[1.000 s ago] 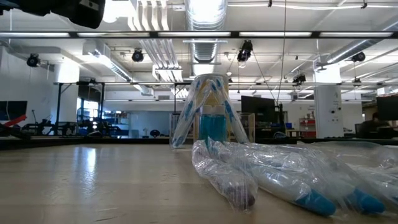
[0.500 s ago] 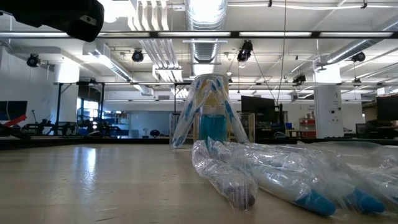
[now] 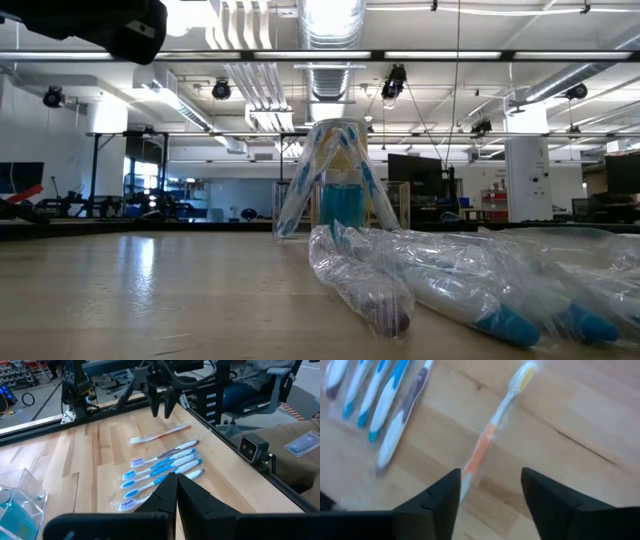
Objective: Pick & Place toothbrushing station
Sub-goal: Put the orange toothbrush into the left of the transparent organizer
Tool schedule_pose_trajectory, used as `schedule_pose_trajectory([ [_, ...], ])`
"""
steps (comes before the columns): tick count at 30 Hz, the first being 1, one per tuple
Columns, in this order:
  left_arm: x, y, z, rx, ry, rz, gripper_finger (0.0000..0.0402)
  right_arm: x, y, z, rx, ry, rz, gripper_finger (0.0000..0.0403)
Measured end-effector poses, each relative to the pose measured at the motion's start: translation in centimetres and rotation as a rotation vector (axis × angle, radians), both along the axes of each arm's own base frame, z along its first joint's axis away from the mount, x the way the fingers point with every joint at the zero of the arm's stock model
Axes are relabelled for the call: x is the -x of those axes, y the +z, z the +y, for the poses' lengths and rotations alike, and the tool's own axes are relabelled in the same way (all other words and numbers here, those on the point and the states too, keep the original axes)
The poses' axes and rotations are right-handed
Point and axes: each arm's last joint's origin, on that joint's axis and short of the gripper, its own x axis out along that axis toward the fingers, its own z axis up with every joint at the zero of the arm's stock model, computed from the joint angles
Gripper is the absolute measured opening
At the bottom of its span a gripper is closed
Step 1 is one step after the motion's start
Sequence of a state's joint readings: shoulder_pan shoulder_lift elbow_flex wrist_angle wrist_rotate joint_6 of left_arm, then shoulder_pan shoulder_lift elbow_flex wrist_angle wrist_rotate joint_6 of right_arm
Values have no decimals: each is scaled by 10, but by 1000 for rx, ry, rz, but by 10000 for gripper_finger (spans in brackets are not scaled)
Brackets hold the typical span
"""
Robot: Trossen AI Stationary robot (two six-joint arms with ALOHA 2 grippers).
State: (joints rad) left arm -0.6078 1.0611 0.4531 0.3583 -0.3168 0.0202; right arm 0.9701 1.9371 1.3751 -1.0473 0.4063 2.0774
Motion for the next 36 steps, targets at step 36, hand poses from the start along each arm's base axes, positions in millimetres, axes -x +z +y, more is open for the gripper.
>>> schedule_pose_trajectory([
  [36,1,-6,1,-8,7,60,14,-27,-51,-54,-52,136,190,163],
])
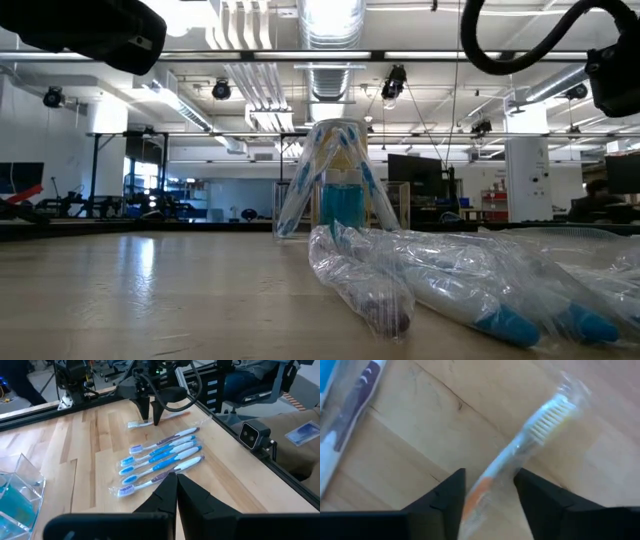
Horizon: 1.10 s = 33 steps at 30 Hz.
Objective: Pick & Place toothbrushing station
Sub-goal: Put the orange toothbrush into the left of the transparent organizer
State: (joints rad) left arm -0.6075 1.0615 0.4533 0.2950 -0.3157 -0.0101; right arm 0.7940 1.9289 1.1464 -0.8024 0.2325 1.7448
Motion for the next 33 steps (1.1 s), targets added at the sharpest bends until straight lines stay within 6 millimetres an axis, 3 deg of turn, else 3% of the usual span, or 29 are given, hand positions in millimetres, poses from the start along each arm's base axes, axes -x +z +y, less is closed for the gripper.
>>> schedule_pose_trajectory([
  [8,0,1,0,-5,-3,-12,14,-1,-1,-3,131,133,-59,23],
  [14,-1,4,0,13,0,-43,14,-1,8,-10,238,202,-122,9],
  [21,-2,5,1,-54,23,-71,14,4,58,-14,368,280,-372,7],
  [26,-3,9,1,-54,52,-123,14,7,93,-12,574,389,-621,7],
  [33,-8,22,10,-6,168,-283,14,-2,106,-28,685,529,-776,8],
])
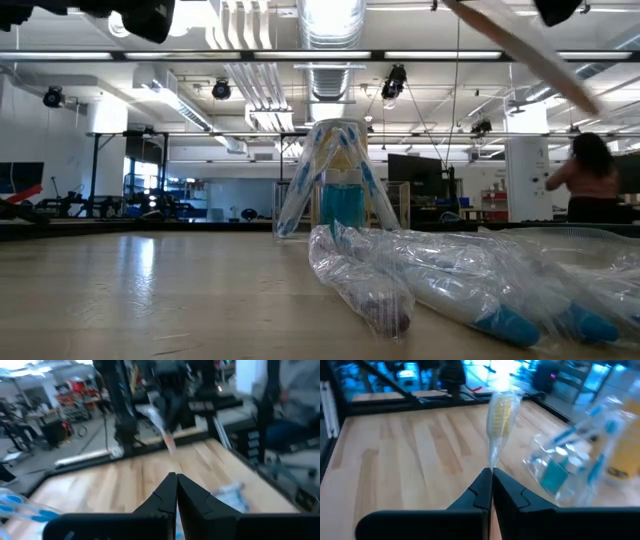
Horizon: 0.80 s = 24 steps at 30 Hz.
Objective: Pick & Place toothbrushing station
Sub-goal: Put the orange toothbrush into the left of the transparent organizer
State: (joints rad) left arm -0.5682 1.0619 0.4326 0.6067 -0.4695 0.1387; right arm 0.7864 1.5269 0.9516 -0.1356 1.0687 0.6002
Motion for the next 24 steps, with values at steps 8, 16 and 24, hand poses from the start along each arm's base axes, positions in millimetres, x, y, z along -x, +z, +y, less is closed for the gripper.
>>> schedule_pose_trajectory([
  [8,-9,-2,8,21,34,-49,46,-9,-17,-25,108,116,-160,8],
  [16,-40,-10,3,-6,63,-62,170,-20,-28,-53,103,260,-238,8],
  [24,-90,-6,-8,-78,102,-53,230,-24,-25,-57,231,221,-208,8],
])
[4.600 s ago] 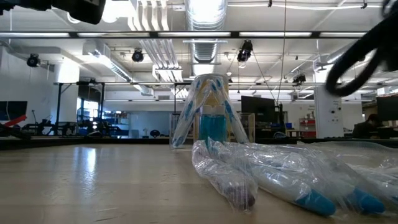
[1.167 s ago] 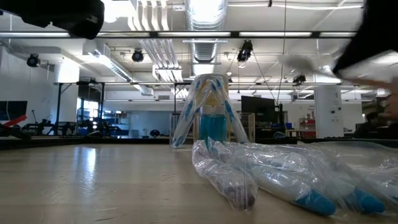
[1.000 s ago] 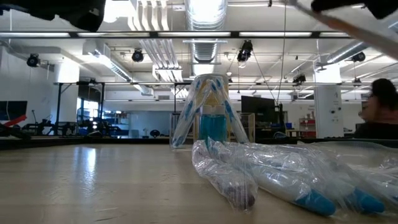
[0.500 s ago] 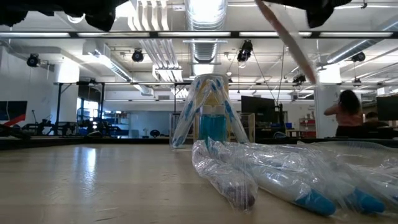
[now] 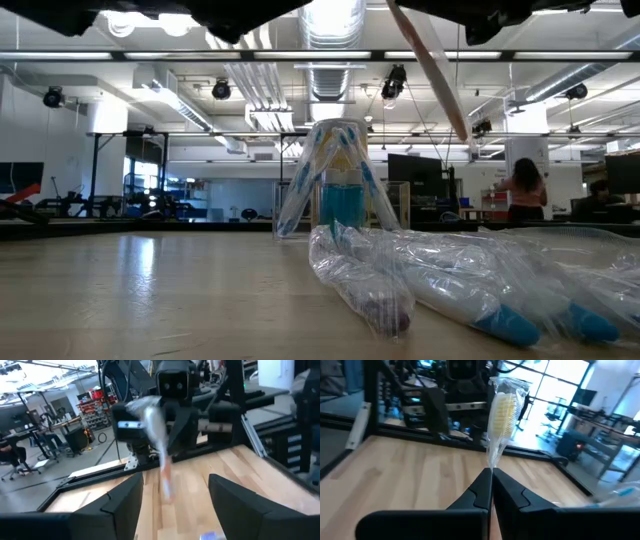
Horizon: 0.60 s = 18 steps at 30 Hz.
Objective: Pick & Place toothbrushing station
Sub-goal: Put the orange toothbrush into the left of the transparent organizer
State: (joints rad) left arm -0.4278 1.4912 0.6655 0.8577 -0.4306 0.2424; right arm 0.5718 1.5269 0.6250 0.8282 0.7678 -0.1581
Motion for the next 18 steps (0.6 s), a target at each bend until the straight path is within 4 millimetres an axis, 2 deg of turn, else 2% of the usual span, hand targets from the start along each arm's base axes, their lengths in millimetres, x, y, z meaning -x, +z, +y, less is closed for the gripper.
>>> schedule_pose_trajectory([
  [8,-29,19,12,166,-50,-59,232,-2,0,1,41,-2,5,8],
  [13,-36,21,21,218,-52,-66,232,-4,3,1,64,14,-25,8],
  [18,-38,19,22,229,-77,-53,232,-5,6,1,78,17,-49,8],
])
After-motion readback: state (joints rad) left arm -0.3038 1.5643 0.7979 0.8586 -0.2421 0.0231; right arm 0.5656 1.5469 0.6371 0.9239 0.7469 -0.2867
